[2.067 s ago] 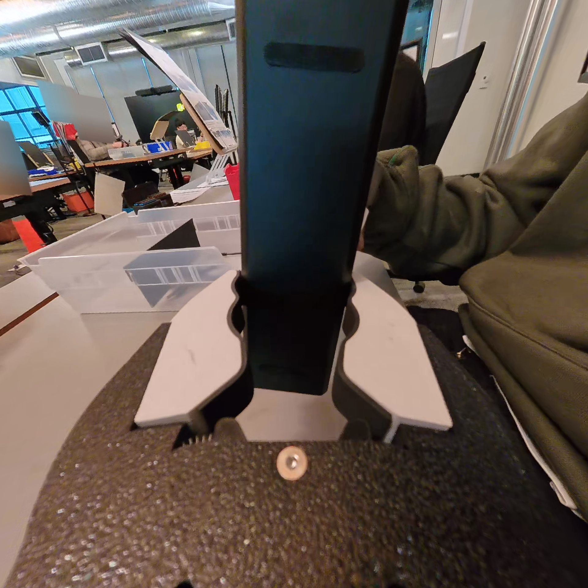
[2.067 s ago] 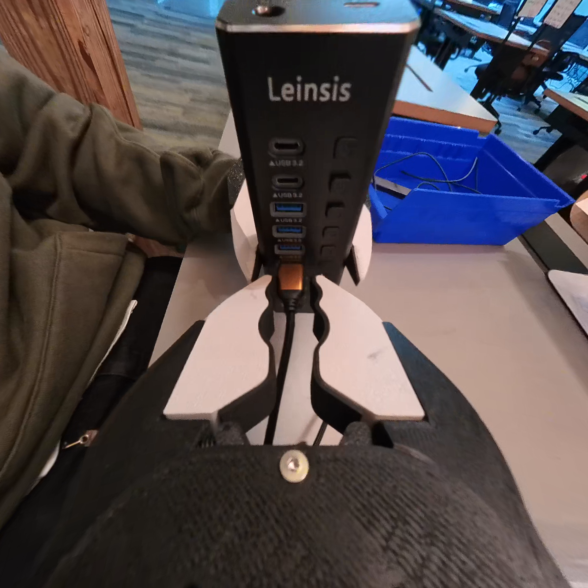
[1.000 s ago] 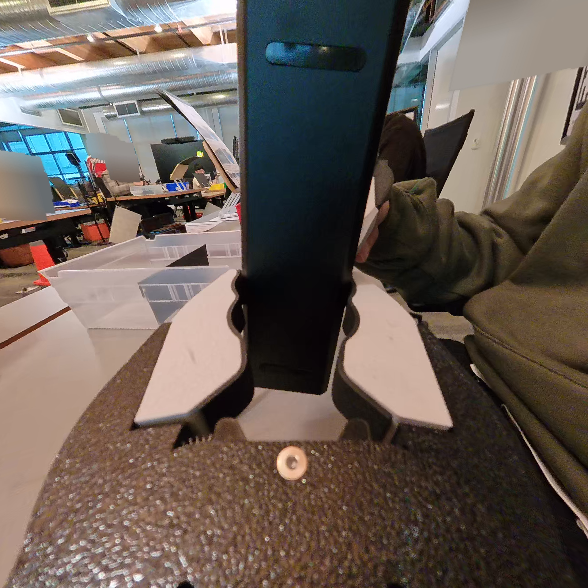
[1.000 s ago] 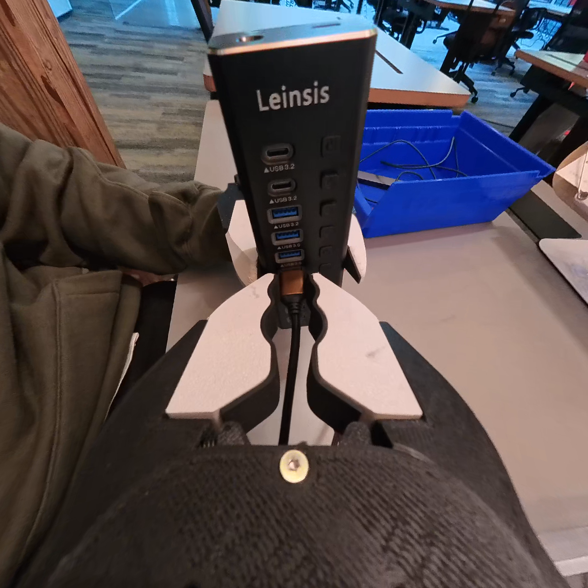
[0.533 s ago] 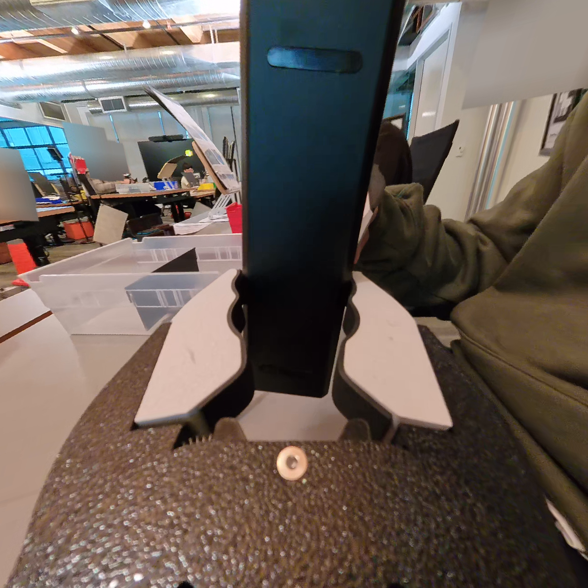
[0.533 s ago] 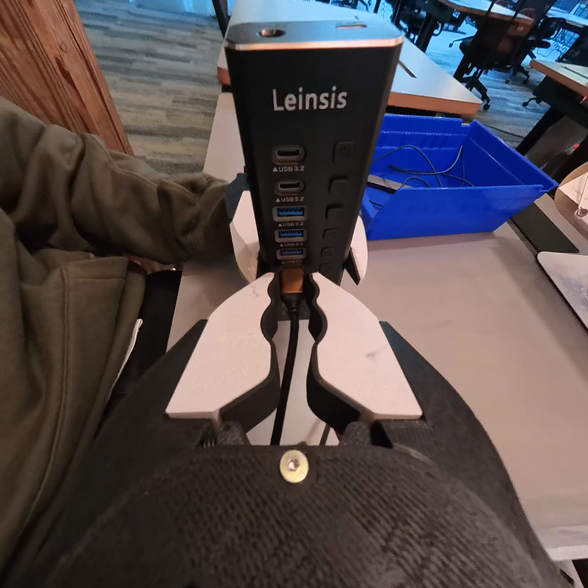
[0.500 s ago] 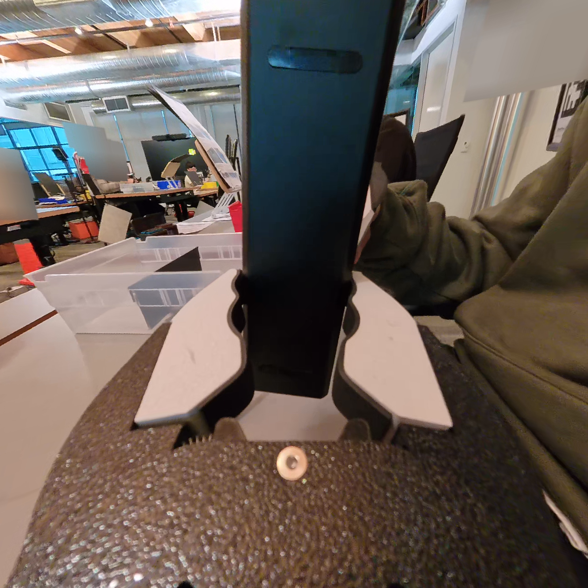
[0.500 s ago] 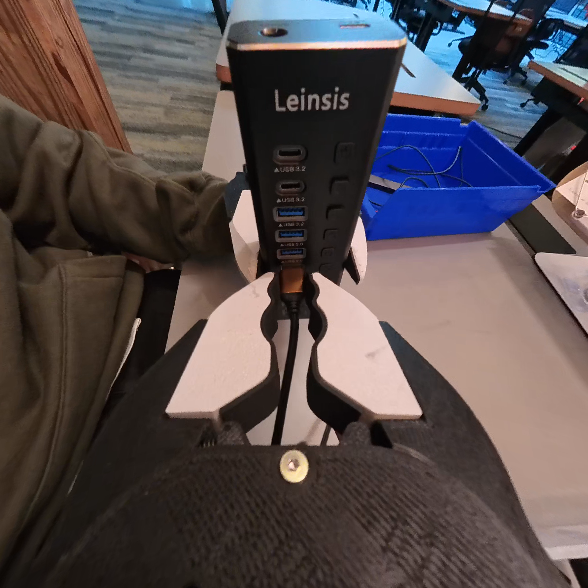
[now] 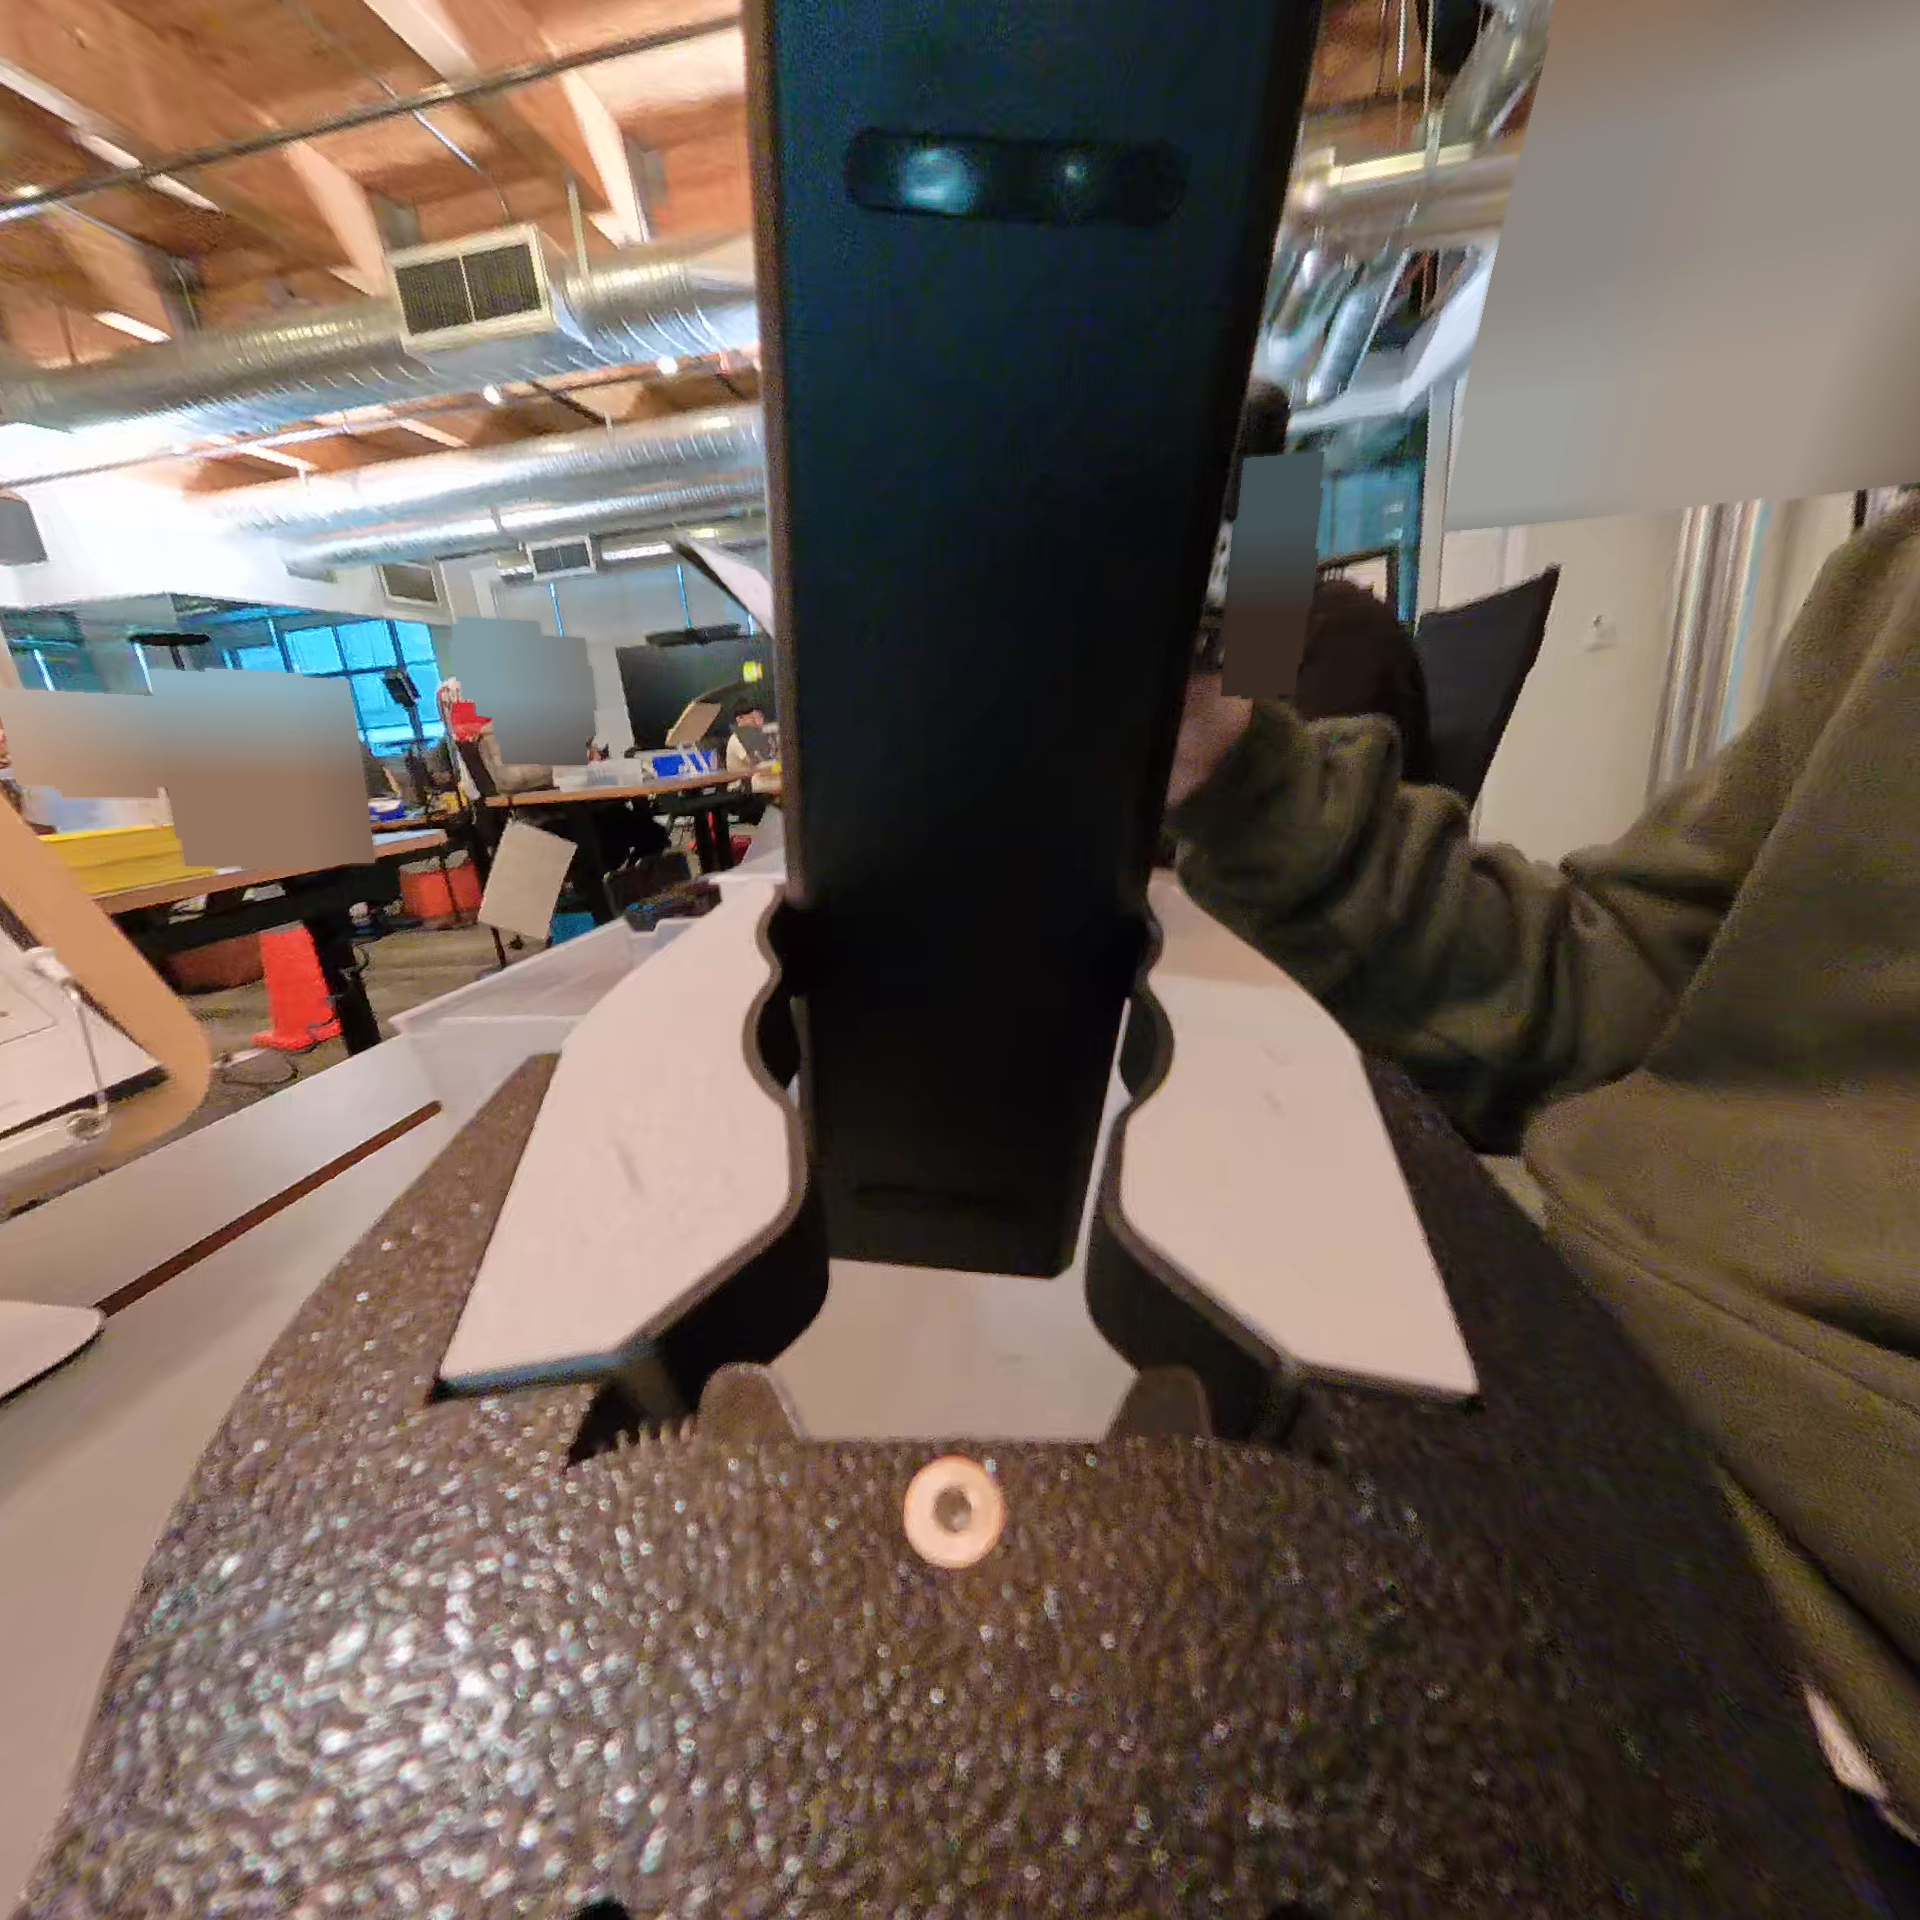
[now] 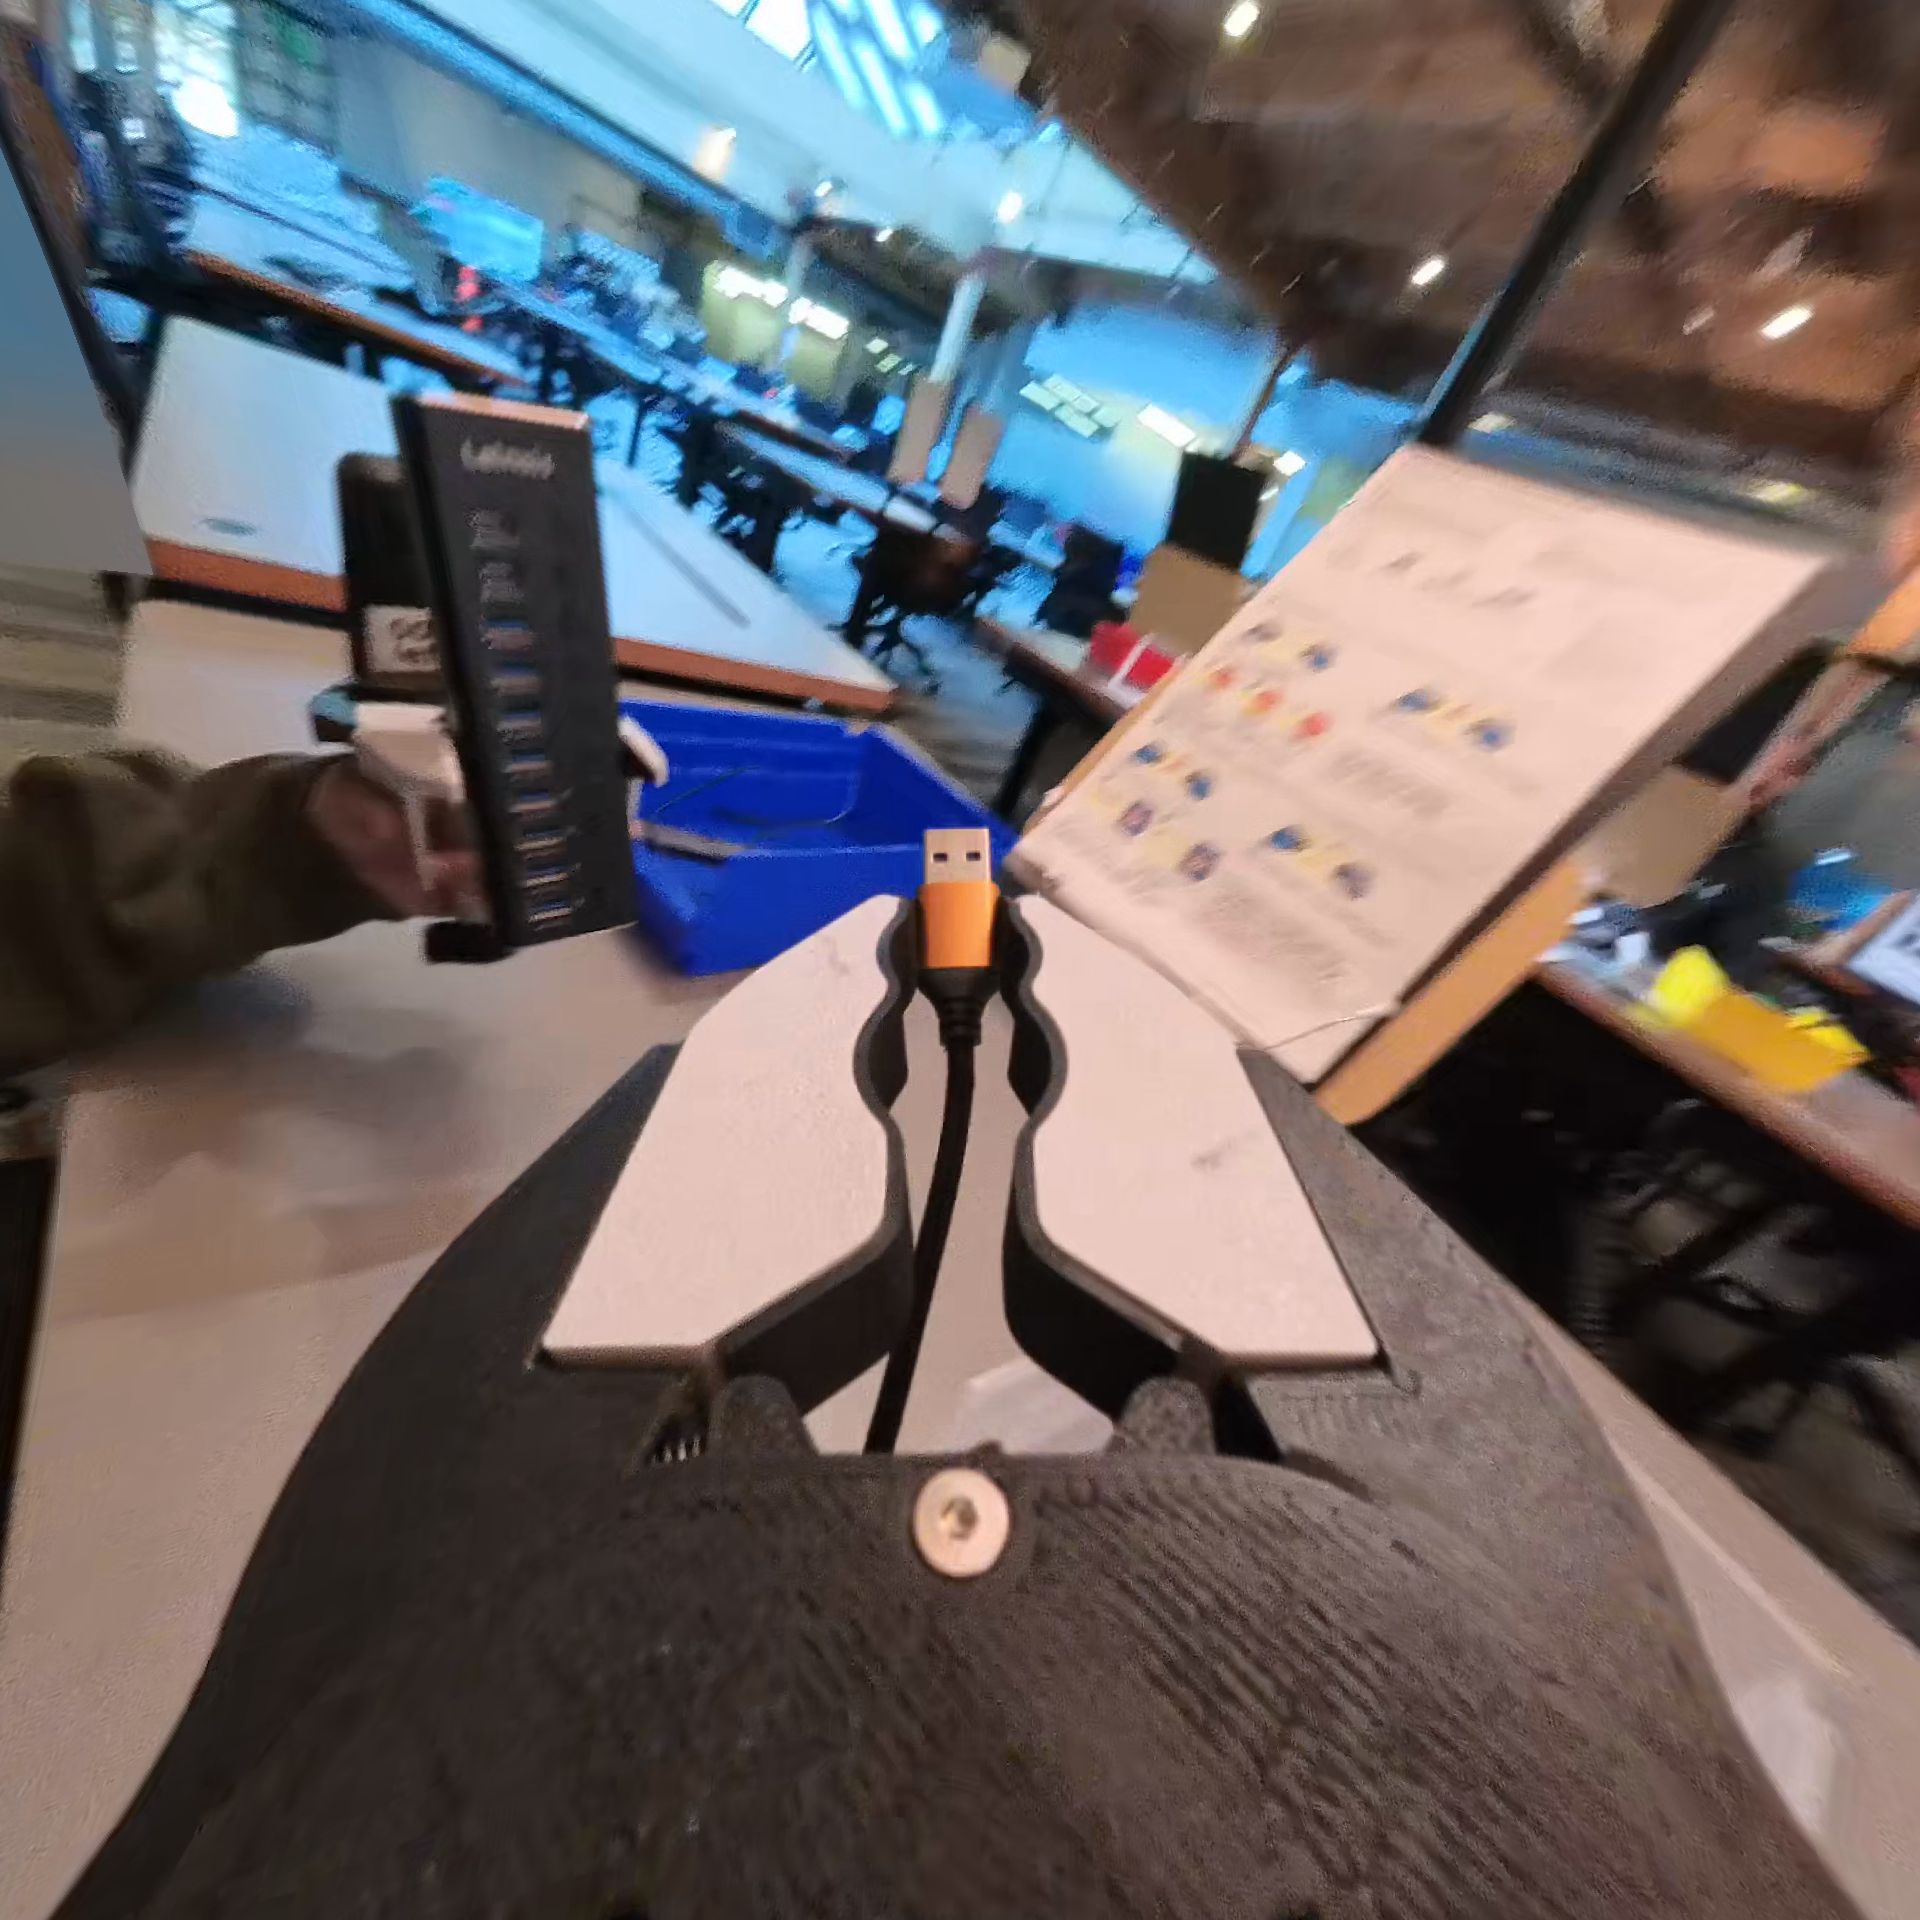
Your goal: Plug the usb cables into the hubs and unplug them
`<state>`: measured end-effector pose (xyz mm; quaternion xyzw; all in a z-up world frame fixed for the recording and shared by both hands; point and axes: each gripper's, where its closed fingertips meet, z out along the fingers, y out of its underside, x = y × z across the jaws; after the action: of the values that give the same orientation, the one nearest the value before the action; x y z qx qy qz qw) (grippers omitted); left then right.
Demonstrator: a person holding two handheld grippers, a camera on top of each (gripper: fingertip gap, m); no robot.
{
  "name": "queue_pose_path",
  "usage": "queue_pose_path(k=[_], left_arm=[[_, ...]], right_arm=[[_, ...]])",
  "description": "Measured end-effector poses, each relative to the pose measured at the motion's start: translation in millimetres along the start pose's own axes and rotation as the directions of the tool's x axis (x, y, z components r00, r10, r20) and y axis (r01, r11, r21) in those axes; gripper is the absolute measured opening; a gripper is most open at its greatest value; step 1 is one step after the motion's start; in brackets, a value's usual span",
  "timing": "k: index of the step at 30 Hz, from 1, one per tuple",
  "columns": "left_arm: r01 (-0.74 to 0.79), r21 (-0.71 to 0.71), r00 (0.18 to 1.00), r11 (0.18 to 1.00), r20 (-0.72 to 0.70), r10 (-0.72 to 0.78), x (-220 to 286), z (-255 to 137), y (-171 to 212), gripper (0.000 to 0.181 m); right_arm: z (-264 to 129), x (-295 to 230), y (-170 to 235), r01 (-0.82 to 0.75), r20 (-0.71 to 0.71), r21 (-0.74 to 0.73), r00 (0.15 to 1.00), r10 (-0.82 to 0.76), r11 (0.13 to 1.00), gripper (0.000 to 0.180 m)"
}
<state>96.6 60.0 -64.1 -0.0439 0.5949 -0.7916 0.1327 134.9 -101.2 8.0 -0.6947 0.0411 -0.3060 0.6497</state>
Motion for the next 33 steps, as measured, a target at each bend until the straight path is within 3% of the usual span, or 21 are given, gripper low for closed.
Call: queue_pose_path(k=[2,5,10,13,16,19,22,25,28,33], left_arm=[[-0.023,-0.038,1.0,0.999,0.011,0.024,-0.4,-1.5,3.6,0.06],[-0.013,-0.037,1.0,0.999,-0.02,0.012,4.9,0.6,6.4,0.06],[-0.004,-0.067,0.999,0.998,-0.052,0.0,11.1,8.2,13.0,0.06],[-0.001,-0.075,0.997,0.997,-0.073,-0.005,15.2,11.2,16.2,0.06],[0.016,-0.075,0.996,0.997,-0.081,-0.022,15.4,12.7,19.8,0.06],[0.036,-0.077,0.996,0.996,-0.078,-0.041,13.7,12.4,23.8,0.06],[0.041,-0.079,0.996,0.996,-0.071,-0.046,11.6,10.2,25.3,0.06],[0.051,-0.073,0.996,0.996,-0.066,-0.056,9.8,8.7,25.8,0.06],[0.056,-0.079,0.996,0.995,-0.063,-0.061,8.9,8.1,28.1,0.06],[0.058,-0.092,0.995,0.994,-0.071,-0.065,11.2,10.6,30.4,0.06]], right_arm=[[-25.4,29.5,-13.9,0.063,-0.141,0.05,0.988,-0.055,0.997,0.015],[-63.5,81.1,-10.5,0.168,-0.414,0.08,0.902,-0.12,0.983,0.015],[-64.6,119.8,51.4,0.151,-0.529,0.016,0.84,-0.12,0.988,0.015],[-39.0,121.5,89.4,0.103,-0.501,-0.055,0.858,-0.117,0.993,0.015],[-10.4,120.4,143.8,0.113,-0.491,-0.268,0.838,-0.237,0.957,0.016],[19.6,98.0,196.3,-0.001,-0.368,-0.405,0.915,-0.163,0.914,0.015],[29.7,78.7,217.5,-0.004,-0.251,-0.547,0.955,-0.16,0.837,0.018],[29.3,73.3,212.3,-0.009,-0.212,-0.54,0.969,-0.125,0.842,0.037],[12.0,88.0,186.1,-0.026,-0.268,-0.495,0.955,-0.124,0.868,0.044],[-13.9,91.6,114.4,-0.144,-0.291,-0.207,0.953,0.08,0.968,0.064]])
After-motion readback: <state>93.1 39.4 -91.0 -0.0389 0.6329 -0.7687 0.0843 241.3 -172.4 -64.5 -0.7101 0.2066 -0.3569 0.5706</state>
